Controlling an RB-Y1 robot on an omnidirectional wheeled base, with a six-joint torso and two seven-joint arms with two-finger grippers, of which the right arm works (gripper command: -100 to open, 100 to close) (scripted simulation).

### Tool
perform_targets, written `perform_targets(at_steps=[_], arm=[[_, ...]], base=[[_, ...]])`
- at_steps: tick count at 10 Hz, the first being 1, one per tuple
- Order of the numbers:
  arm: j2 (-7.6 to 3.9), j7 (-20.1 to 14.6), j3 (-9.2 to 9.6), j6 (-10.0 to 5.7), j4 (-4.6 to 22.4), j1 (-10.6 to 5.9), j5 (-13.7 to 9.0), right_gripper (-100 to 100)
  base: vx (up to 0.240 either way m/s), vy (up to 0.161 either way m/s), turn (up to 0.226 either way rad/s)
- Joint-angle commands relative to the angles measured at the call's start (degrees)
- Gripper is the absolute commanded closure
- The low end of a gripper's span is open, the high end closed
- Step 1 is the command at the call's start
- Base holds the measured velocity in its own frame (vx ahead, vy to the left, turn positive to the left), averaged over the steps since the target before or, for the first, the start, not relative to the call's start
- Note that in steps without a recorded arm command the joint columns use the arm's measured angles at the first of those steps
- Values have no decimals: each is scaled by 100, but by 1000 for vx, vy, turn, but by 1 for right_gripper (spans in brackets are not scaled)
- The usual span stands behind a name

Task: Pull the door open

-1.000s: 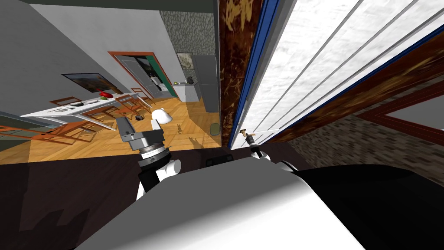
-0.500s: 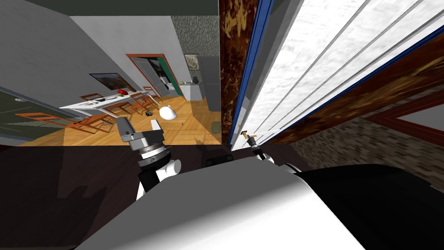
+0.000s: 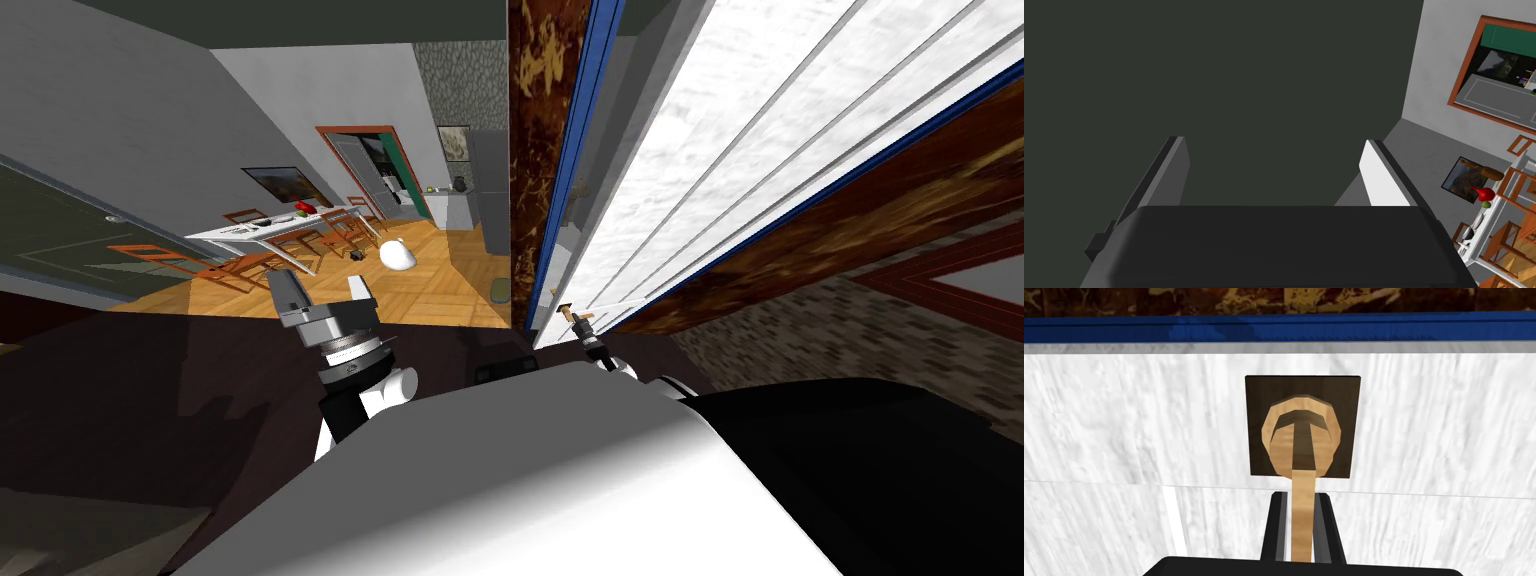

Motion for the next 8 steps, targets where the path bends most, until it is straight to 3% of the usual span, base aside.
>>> perform_targets(at_steps=[1,3,6,8], arm=[[-46,-34,44,-114,-55,131,-12,100],[-97,-79,95,-279,1,212,-27,100],[-219,-187,216,-675,135,407,-63,100],[-258,-221,254,-801,178,469,-75,100]], base=[[-217,-70,212],[-154,-82,143],[-226,-82,228],[-168,-62,98]])
